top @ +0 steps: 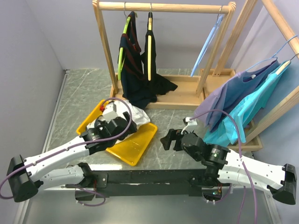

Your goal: Place the tank top on the hanger

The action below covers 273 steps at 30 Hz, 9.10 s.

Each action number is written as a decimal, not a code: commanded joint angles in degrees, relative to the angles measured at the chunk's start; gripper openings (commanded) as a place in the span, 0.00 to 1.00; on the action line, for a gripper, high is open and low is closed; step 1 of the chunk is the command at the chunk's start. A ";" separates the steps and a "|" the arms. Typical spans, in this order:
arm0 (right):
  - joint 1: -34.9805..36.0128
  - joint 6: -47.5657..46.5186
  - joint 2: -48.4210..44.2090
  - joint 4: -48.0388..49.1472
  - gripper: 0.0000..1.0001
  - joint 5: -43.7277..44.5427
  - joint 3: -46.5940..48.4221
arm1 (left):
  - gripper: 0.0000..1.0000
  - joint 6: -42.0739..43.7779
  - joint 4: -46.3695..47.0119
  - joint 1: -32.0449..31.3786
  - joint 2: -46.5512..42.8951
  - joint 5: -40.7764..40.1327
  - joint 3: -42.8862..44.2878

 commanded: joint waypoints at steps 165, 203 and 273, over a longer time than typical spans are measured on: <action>-5.78 -17.88 10.65 -6.77 0.00 8.04 40.82 | 0.01 25.96 19.56 22.33 -9.51 39.33 17.18; -5.26 -6.61 6.77 -7.20 0.61 -0.93 12.40 | 0.57 31.40 17.71 21.37 -11.39 52.34 20.42; -33.73 -31.83 48.44 -27.70 0.00 10.25 98.54 | 0.62 31.84 13.77 17.14 -11.90 35.90 15.79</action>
